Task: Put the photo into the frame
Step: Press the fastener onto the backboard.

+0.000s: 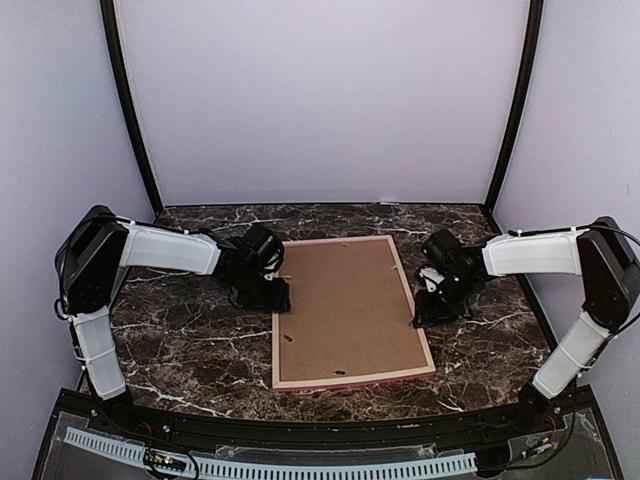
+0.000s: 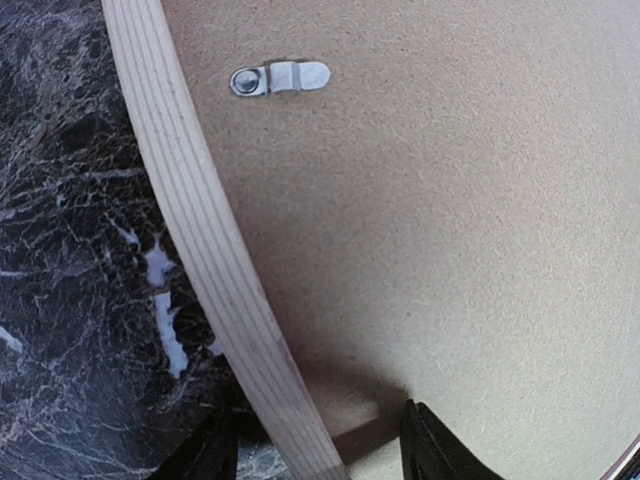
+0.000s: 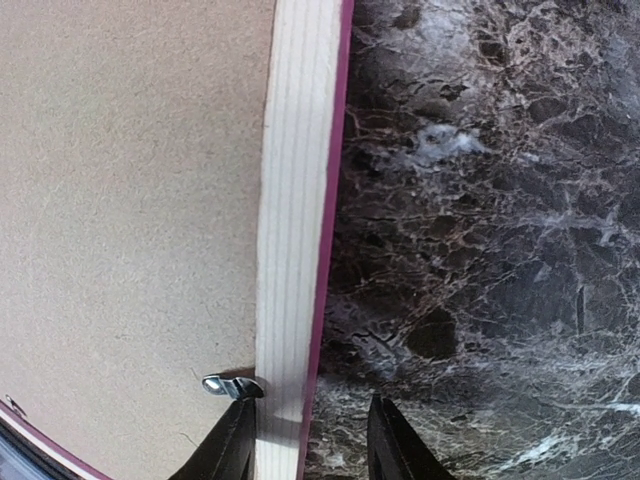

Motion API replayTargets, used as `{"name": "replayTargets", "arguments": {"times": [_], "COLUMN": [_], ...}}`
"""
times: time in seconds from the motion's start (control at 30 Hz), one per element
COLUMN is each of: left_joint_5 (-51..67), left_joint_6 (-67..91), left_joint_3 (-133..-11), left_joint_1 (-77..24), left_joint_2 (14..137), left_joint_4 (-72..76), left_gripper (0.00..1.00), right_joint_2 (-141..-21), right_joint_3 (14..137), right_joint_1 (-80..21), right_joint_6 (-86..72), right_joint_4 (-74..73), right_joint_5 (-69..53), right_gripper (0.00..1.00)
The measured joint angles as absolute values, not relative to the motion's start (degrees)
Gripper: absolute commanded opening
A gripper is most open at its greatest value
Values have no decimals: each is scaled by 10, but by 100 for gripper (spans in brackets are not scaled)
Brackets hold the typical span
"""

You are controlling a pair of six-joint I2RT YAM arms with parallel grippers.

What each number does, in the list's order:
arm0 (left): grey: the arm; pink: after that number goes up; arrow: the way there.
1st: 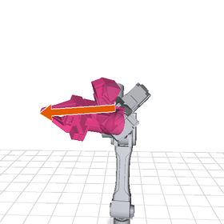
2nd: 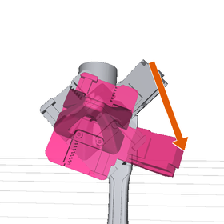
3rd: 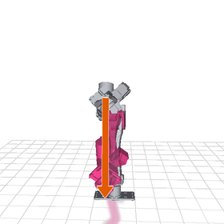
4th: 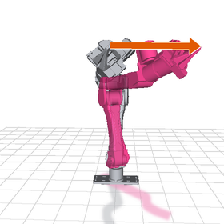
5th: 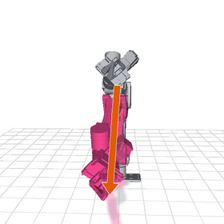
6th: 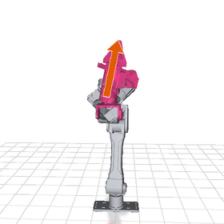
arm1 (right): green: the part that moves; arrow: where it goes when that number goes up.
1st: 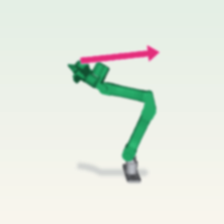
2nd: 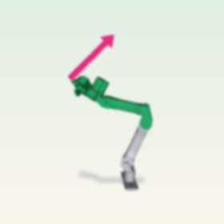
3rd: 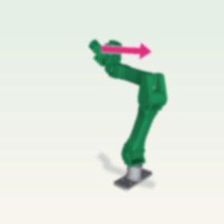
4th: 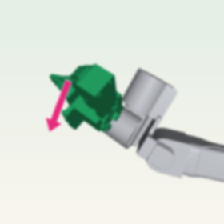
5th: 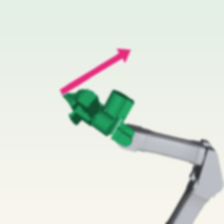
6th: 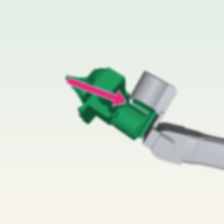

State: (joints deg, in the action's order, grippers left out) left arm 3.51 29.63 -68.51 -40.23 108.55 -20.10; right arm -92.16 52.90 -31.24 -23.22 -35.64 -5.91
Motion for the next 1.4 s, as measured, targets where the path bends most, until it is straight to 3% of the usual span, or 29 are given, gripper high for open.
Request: {"name": "replayTargets", "arguments": {"times": [0.23, 0.43, 1.4], "left_joint_5": [35, 34, 18], "left_joint_6": [293, 300, 316], "left_joint_3": [-685, -689, -694], "left_joint_1": [-402, -399, -398], "left_joint_2": [1087, 1087, 1087], "left_joint_4": [-199, -208, -210], "left_gripper": [37, 28, 14], "right_joint_2": [-922, -923, -934], "right_joint_3": [529, 529, 545], "right_joint_1": [-312, -312, -316], "right_joint_6": [-232, -232, -227], "right_joint_4": [-356, -355, -351], "right_joint_5": [-59, -58, -37], "right_gripper": [39, 38, 37]}}
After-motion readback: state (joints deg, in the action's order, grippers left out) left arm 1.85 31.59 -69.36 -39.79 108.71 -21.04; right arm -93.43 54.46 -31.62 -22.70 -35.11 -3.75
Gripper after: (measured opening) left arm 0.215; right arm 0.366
